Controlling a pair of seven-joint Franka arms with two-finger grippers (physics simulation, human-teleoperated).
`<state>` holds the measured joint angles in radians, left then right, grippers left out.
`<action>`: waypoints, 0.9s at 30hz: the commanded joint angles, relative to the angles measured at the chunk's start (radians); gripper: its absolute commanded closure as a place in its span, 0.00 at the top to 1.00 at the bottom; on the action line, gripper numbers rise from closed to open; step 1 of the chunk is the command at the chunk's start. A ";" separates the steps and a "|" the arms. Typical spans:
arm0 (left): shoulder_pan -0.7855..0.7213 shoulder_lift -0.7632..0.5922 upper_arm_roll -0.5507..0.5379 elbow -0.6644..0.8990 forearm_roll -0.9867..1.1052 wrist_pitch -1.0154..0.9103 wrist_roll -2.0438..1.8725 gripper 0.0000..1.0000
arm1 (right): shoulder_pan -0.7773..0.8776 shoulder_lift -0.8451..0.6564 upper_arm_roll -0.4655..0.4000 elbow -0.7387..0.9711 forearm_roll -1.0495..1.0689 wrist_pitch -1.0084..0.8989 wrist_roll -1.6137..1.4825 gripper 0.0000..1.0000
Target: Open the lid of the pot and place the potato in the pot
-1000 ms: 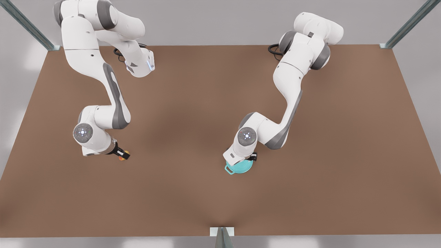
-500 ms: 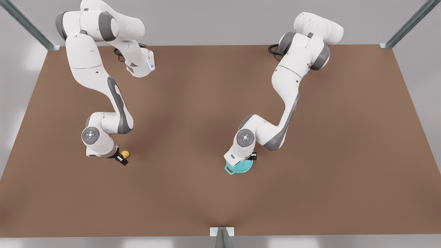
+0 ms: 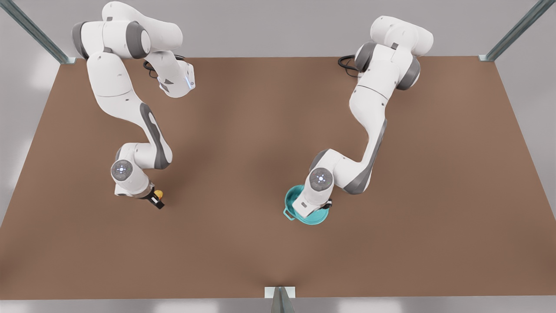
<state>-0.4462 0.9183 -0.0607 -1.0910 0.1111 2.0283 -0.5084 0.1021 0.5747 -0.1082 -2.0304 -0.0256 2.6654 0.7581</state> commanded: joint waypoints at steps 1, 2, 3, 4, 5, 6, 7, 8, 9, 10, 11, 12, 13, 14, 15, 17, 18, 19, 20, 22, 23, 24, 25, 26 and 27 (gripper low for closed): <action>0.093 -0.007 0.001 0.007 -0.011 -0.066 0.462 0.37 | 0.002 0.002 -0.001 -0.001 0.001 0.028 0.035 1.00; 0.159 -0.003 0.004 0.008 -0.008 -0.053 0.637 0.37 | 0.002 0.002 -0.001 -0.004 0.001 0.028 0.036 1.00; 0.182 0.013 0.018 0.007 -0.008 0.006 0.699 0.37 | 0.002 0.002 -0.001 -0.005 0.001 0.028 0.036 1.00; 0.182 0.033 0.022 0.007 -0.008 0.041 0.700 0.37 | 0.002 0.002 -0.001 -0.005 0.001 0.028 0.036 1.00; 0.192 0.057 0.028 0.007 -0.008 0.102 0.729 0.37 | 0.002 0.002 -0.001 -0.005 0.001 0.028 0.036 1.00; 0.196 0.080 0.028 0.007 -0.010 0.139 0.734 0.37 | 0.002 0.002 -0.001 -0.005 0.001 0.028 0.041 0.98; 0.198 0.093 0.028 0.008 -0.010 0.155 0.729 0.41 | 0.002 0.001 -0.001 -0.007 0.001 0.028 0.044 0.92; 0.198 0.096 0.028 0.010 -0.011 0.155 0.726 0.88 | 0.002 0.001 -0.001 -0.007 0.001 0.028 0.046 0.89; 0.198 0.094 0.030 0.010 -0.016 0.150 0.723 1.00 | 0.002 -0.001 -0.001 -0.008 0.001 0.028 0.046 0.86; 0.198 0.085 0.030 0.029 -0.022 0.106 0.685 1.00 | 0.002 -0.003 -0.001 -0.013 0.001 0.028 0.046 0.84; 0.196 0.080 0.030 0.049 -0.022 0.061 0.648 1.00 | 0.001 -0.003 -0.001 -0.013 0.001 0.027 0.046 0.81; 0.198 0.076 0.030 0.051 -0.022 0.036 0.633 1.00 | 0.001 -0.003 -0.001 -0.013 0.001 0.027 0.046 0.78; 0.202 0.014 0.028 0.065 -0.027 -0.080 0.552 1.00 | 0.001 -0.003 -0.001 -0.014 0.001 0.027 0.046 0.73; 0.225 -0.114 0.027 0.065 -0.054 -0.293 0.516 1.00 | -0.001 -0.003 -0.001 -0.014 0.001 0.027 0.044 0.67; 0.239 -0.242 0.039 0.062 -0.037 -0.499 0.525 1.00 | -0.001 -0.004 -0.001 -0.014 0.001 0.025 0.043 0.63; 0.281 -0.591 0.041 -0.215 -0.091 -0.624 0.484 1.00 | 0.001 -0.003 -0.001 -0.014 0.001 0.025 0.043 0.59; 0.281 -0.838 0.038 -0.605 -0.103 -0.286 0.478 1.00 | 0.001 -0.004 -0.001 -0.014 0.001 0.024 0.041 0.58; 0.273 -0.807 0.030 -0.543 -0.093 -0.318 0.476 1.00 | -0.001 -0.004 -0.001 -0.014 0.001 0.024 0.043 0.58; 0.270 -0.799 0.027 -0.507 -0.100 -0.336 0.481 1.00 | 0.001 -0.004 0.001 -0.014 0.001 0.024 0.044 0.56; 0.268 -0.777 0.024 -0.498 -0.108 -0.336 0.475 1.00 | 0.001 -0.006 -0.001 -0.014 0.001 0.019 0.044 0.56; 0.270 -0.773 0.025 -0.497 -0.128 -0.333 0.475 1.00 | 0.001 -0.010 0.001 -0.014 0.003 0.018 0.044 0.56; 0.268 -0.771 0.025 -0.497 -0.130 -0.333 0.475 1.00 | 0.001 -0.012 0.001 -0.014 0.003 0.018 0.046 0.56; 0.268 -0.766 0.025 -0.497 -0.130 -0.333 0.475 1.00 | 0.001 -0.019 0.001 -0.014 0.003 0.016 0.047 0.55; 0.270 -0.766 0.025 -0.497 -0.130 -0.333 0.478 1.00 | 0.001 -0.021 0.001 -0.014 0.004 0.014 0.047 0.55; 0.268 -0.766 0.025 -0.497 -0.128 -0.336 0.484 1.00 | 0.001 -0.024 0.001 -0.014 0.004 0.014 0.046 0.55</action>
<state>-0.1773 0.1523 -0.0357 -1.5880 -0.0097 1.7132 -0.0865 0.1028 0.5529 -0.1072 -2.0452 -0.0209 2.6861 0.7911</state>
